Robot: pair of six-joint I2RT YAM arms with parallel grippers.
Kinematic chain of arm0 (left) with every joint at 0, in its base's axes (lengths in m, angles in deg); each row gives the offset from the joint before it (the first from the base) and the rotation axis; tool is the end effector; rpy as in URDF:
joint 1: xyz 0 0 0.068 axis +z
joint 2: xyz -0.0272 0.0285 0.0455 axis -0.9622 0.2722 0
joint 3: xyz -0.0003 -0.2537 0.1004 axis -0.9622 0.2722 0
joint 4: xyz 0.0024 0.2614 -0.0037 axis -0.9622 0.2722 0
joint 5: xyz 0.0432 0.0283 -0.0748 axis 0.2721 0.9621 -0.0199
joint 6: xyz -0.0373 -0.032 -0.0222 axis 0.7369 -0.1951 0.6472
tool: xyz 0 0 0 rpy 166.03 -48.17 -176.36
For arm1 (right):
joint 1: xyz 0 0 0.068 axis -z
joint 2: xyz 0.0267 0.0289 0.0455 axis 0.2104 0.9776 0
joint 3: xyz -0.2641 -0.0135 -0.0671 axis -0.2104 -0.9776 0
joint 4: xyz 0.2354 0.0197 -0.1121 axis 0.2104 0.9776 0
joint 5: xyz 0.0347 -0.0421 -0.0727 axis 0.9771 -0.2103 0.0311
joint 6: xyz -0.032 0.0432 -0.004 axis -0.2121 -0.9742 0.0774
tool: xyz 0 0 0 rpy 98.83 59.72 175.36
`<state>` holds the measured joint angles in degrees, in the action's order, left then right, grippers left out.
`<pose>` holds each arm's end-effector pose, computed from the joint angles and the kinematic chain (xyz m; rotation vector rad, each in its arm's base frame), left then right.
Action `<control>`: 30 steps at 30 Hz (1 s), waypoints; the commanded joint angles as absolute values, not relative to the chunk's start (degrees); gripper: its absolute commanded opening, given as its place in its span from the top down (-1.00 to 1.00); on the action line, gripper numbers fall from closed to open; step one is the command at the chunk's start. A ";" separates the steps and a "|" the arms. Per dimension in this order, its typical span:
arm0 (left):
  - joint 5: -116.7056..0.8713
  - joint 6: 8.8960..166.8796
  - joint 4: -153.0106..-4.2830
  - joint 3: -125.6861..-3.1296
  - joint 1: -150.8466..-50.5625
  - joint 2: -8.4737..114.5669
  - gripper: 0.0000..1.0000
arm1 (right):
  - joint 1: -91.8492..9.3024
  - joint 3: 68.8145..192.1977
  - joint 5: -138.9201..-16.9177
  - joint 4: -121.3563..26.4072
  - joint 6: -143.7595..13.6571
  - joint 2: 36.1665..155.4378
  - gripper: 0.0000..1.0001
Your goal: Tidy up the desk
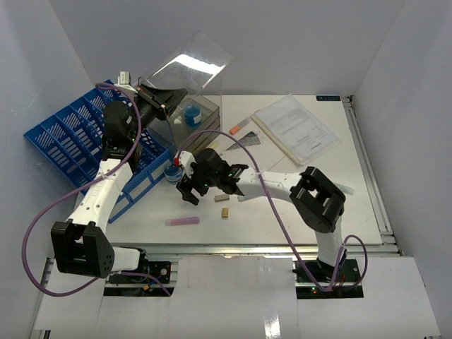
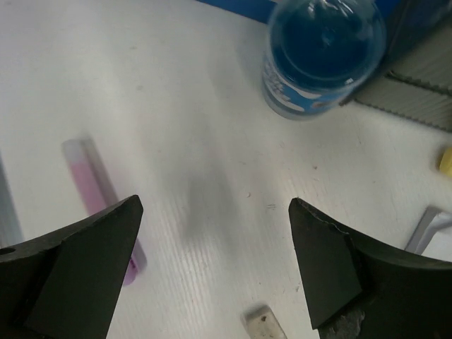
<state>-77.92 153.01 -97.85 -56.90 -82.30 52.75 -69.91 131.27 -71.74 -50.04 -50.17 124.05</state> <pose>0.3020 -0.0598 0.4031 -0.4769 1.5258 -1.5324 0.2268 0.3757 0.2240 -1.3134 1.7533 0.7604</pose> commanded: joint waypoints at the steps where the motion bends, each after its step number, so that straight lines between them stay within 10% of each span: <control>1: -79.14 153.46 -95.73 -57.85 -82.47 51.42 1.00 | -71.16 137.72 -89.03 -53.66 -60.17 128.33 -0.80; 30: -80.33 156.38 -98.78 -54.91 -82.47 50.50 1.00 | -73.97 153.35 -102.00 -63.21 -77.29 146.16 -0.98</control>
<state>-78.28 153.23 -97.02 -55.59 -82.02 52.51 -73.84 151.10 -98.34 -59.29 -76.45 143.92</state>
